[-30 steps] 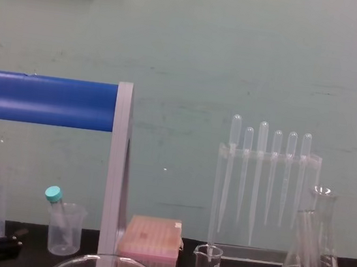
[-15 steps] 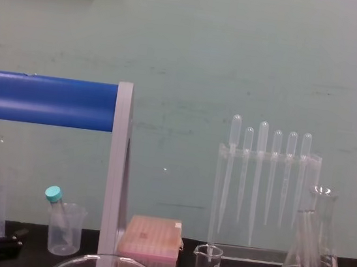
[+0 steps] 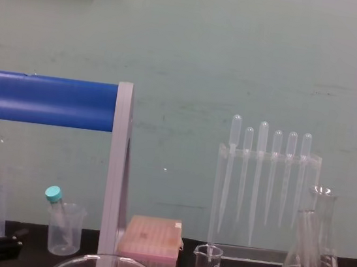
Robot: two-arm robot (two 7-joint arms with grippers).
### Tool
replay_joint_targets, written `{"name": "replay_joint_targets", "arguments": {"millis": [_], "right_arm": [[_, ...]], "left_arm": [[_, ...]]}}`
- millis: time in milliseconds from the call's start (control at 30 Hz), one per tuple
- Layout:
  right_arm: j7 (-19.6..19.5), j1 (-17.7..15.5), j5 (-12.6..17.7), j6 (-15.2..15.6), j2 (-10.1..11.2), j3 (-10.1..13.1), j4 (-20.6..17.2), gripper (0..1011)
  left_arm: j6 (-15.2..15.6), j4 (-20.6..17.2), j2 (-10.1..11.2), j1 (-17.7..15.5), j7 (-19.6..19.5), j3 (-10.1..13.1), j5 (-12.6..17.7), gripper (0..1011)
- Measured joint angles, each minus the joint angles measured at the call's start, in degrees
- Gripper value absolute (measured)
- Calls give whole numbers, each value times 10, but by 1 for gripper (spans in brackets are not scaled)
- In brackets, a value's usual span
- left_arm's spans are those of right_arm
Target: Hold the test tube with one hand and immerse one end into the beaker, then return it to the test tube rack.
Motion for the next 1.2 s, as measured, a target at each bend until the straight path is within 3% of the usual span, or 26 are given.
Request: {"name": "replay_joint_targets", "arguments": {"millis": [300,367,500,600,700,767,800,833,1067,1200], "right_arm": [[0,0,0,0,0,0,0,1000],[6,-2,6,-3,0,8,-4,1000],[37,-12,46,-19,4,36,-28,1000],[83,-24,99,-39,11,61,-57,1000],[156,-37,170,-68,19,88,-90,1000],[189,-41,198,-78,22,96,-101,1000],[189,-41,198,-78,22,96,-101,1000],[255,-43,245,-88,26,103,-115,1000],[353,-33,274,-79,31,87,-119,1000],[372,-23,269,-57,28,72,-110,1000]], "left_arm": [[0,0,0,0,0,0,0,1000],[0,0,0,0,0,0,0,1000],[0,0,0,0,0,0,0,1000],[0,0,0,0,0,0,0,1000],[0,0,0,0,0,0,0,1000],[0,0,0,0,0,0,0,1000],[0,0,0,0,0,0,0,1000],[0,0,0,0,0,0,0,1000],[0,0,0,0,0,0,0,1000],[0,0,0,0,0,0,0,1000]]}}
